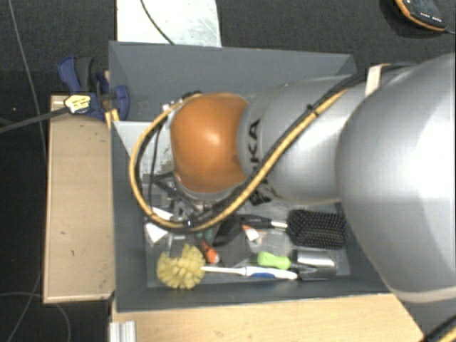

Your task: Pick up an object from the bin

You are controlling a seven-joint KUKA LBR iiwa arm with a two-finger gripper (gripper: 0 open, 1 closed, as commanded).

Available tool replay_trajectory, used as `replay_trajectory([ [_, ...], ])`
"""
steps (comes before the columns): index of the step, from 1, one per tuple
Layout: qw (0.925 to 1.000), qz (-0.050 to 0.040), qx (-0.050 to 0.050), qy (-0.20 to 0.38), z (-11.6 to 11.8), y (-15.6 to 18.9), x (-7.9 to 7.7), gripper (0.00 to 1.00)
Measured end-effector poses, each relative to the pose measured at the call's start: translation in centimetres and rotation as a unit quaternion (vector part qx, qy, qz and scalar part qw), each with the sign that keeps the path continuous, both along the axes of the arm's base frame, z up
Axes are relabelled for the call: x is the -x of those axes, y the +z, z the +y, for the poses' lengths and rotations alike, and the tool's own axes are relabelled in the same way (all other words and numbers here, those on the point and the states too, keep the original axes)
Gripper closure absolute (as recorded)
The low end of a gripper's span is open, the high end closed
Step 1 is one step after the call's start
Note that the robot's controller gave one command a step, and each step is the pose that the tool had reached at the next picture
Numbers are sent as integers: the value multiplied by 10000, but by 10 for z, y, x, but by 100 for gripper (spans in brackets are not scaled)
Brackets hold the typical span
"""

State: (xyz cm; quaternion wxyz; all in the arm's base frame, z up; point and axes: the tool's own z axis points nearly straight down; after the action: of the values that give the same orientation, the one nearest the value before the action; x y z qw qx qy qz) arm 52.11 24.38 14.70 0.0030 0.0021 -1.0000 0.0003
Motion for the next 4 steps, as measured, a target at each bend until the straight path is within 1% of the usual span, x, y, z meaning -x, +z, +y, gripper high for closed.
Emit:
replay_trajectory([
  [1, 10000, -37, -12, -42, -1, 5, -2, 0],
  [2, 9912, -19, 0, -1323, -63, -76, -27, 0],
  [3, 9889, -52, -18, -1483, -78, -76, -46, 0],
  [4, 9909, -35, -10, -1344, -63, -75, -28, 0],
])
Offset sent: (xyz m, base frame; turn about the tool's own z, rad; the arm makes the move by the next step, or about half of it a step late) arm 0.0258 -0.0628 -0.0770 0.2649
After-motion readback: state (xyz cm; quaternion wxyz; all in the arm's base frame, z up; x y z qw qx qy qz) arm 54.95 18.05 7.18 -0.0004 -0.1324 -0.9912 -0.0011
